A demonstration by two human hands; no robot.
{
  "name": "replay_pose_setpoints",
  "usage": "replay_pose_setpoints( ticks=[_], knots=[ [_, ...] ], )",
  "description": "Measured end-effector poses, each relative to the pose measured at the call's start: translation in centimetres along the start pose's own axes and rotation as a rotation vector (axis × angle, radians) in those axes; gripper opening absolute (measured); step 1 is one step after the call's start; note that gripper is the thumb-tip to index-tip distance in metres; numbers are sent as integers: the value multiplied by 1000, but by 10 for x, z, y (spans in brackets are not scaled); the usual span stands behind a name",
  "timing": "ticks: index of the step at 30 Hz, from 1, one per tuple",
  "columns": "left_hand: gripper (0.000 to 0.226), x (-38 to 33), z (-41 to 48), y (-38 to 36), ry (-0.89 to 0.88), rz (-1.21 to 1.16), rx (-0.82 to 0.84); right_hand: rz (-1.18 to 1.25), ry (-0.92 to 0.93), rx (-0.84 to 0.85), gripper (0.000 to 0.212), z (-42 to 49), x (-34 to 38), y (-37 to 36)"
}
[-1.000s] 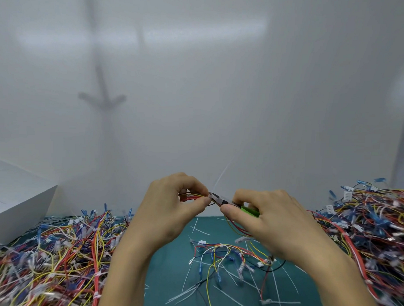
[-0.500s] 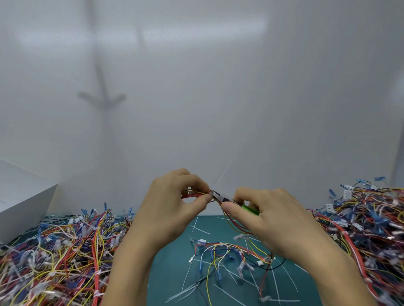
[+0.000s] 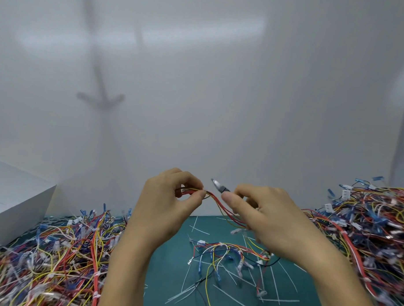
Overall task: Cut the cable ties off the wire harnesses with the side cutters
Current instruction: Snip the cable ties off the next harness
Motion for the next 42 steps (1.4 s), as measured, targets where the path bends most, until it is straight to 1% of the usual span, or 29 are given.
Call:
replay_pose_setpoints(
  ticks=[4, 6, 8, 11, 13, 15, 16, 18, 19, 20, 22, 23, 25, 27, 29, 31, 32, 33, 35, 36, 37, 40, 42],
  knots=[
    [8, 18, -1, 12, 123, -15, -89, 220, -43, -93, 62, 1, -2, 13],
    [9, 24, -1, 18, 183, -75, -147, 373, -107, -98, 66, 0, -8, 13],
    [13, 27, 0, 20, 218, -166, -165, 501, -188, -67, 64, -2, -15, 6],
    [13, 24, 1, 10, 206, -329, -62, 632, -297, -6, 56, -3, -21, -9],
    [11, 17, 0, -2, 167, -403, 59, 678, -348, -27, 52, -3, -27, -12],
    [6, 13, -3, -19, 122, -383, 240, 633, -353, -132, 49, -2, -33, -4],
    [3, 11, -8, -30, 95, -352, 366, 543, -332, -197, 45, -2, -35, 4],
    [14, 9, -24, -57, 49, -293, 649, 286, -278, -286, 27, -2, -35, 19],
    [19, 12, -32, -70, 59, -261, 751, 181, -257, -291, 16, -2, -34, 22],
    [21, 19, -35, -80, 103, -236, 791, 113, -247, -272, 9, -1, -33, 23],
    [22, 39, -34, -98, 281, -241, 735, 33, -217, -167, 10, 2, -29, 14],
    [28, 48, -36, -108, 399, -288, 701, 9, -189, -98, 11, 3, -25, 7],
    [47, 57, -42, -131, 608, -486, 661, -30, -96, 15, 12, 3, -11, -5],
    [56, 55, -50, -151, 756, -762, 626, -47, 8, 117, 16, 0, 3, -17],
    [51, 50, -55, -167, 870, -1062, 590, -64, 73, 220, 20, -3, 12, -29],
    [41, 31, -55, -171, 929, -1440, 631, -81, 108, 322, 20, -7, 16, -40],
    [43, 19, -56, -169, 954, -1594, 677, -76, 108, 378, 19, -10, 16, -46],
    [49, 14, -57, -168, 980, -1694, 703, -74, 94, 431, 18, -12, 15, -51],
    [59, 18, -57, -166, 1038, -1761, 665, -108, 35, 504, 19, -16, 7, -57],
    [59, 21, -56, -164, 1070, -1787, 634, -126, 6, 525, 18, -17, 2, -58],
    [54, 22, -55, -161, 1091, -1824, 606, -131, -15, 540, 17, -18, 0, -59],
    [27, 25, -49, -154, 1093, -1940, 536, -109, -34, 570, 15, -19, -2, -61],
    [21, 31, -47, -155, 1085, -1968, 506, -119, -27, 548, 17, -18, -2, -58]
  ],
)
Point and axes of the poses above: each hand's wrist, its own z-axis towards the middle knuckle, its own y-axis out of the back of the hand, x = y × z, the point moved 10 cm from there along z, towards the middle knuckle, and after that the axes turned 15 degrees about z, right-handed, at the moved point
